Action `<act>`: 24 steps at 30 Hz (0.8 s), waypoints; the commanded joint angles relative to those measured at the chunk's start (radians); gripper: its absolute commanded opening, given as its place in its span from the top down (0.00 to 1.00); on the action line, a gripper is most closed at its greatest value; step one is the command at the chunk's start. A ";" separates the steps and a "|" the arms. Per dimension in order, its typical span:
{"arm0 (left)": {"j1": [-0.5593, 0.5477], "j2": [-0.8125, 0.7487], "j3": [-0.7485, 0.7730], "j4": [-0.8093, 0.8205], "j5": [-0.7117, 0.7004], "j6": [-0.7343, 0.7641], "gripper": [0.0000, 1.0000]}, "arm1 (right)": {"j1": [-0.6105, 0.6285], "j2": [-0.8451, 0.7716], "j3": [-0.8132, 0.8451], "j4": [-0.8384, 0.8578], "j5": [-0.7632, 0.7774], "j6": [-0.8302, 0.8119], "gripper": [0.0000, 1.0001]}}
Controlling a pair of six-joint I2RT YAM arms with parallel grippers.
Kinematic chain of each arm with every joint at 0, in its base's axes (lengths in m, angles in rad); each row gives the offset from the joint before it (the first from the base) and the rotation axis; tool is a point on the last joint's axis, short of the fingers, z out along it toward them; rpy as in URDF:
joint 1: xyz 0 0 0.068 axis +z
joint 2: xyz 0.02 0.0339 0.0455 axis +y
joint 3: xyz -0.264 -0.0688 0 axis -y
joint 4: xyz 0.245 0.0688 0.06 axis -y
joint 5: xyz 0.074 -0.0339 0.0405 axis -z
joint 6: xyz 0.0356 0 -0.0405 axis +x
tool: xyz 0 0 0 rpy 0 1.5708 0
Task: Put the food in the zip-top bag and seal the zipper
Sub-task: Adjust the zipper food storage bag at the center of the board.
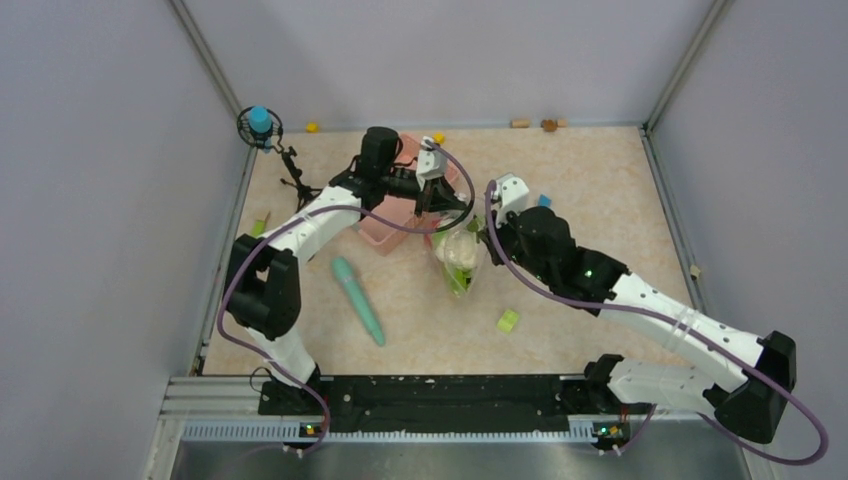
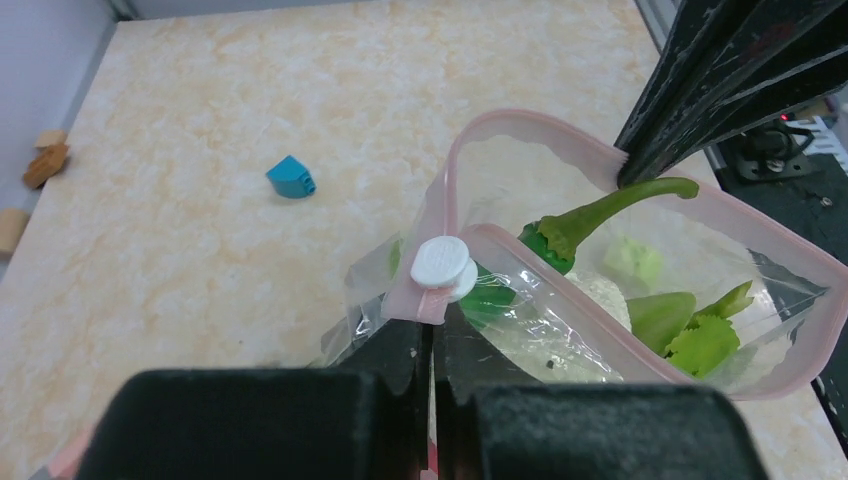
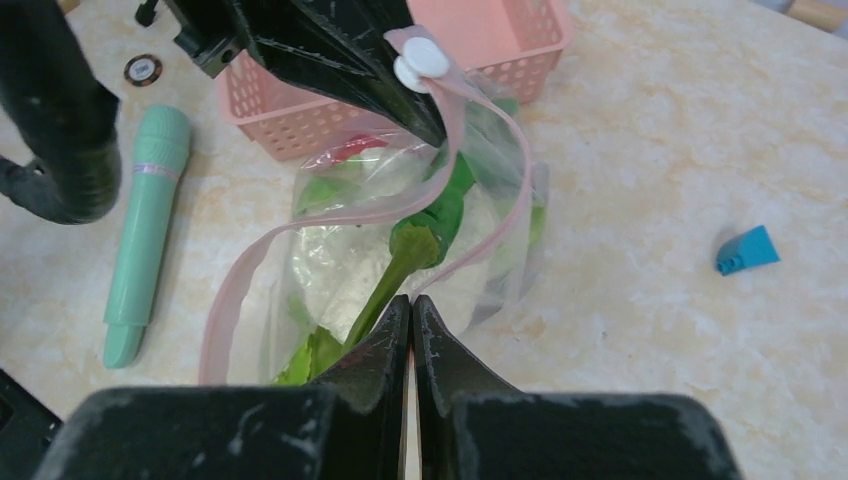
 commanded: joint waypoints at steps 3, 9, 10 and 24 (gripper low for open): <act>0.000 -0.180 -0.048 0.079 -0.223 -0.194 1.00 | -0.017 -0.078 0.038 0.077 0.219 -0.019 1.00; -0.026 -0.386 -0.168 0.032 -0.364 -0.302 1.00 | -0.047 -0.090 0.050 0.089 0.225 -0.014 1.00; -0.040 -0.420 -0.181 0.009 -0.401 -0.324 1.00 | -0.048 -0.095 0.049 0.084 0.215 -0.001 0.98; -0.211 -0.491 -0.014 -0.288 -0.890 -0.584 1.00 | -0.047 -0.411 -0.080 0.026 -0.089 0.135 0.20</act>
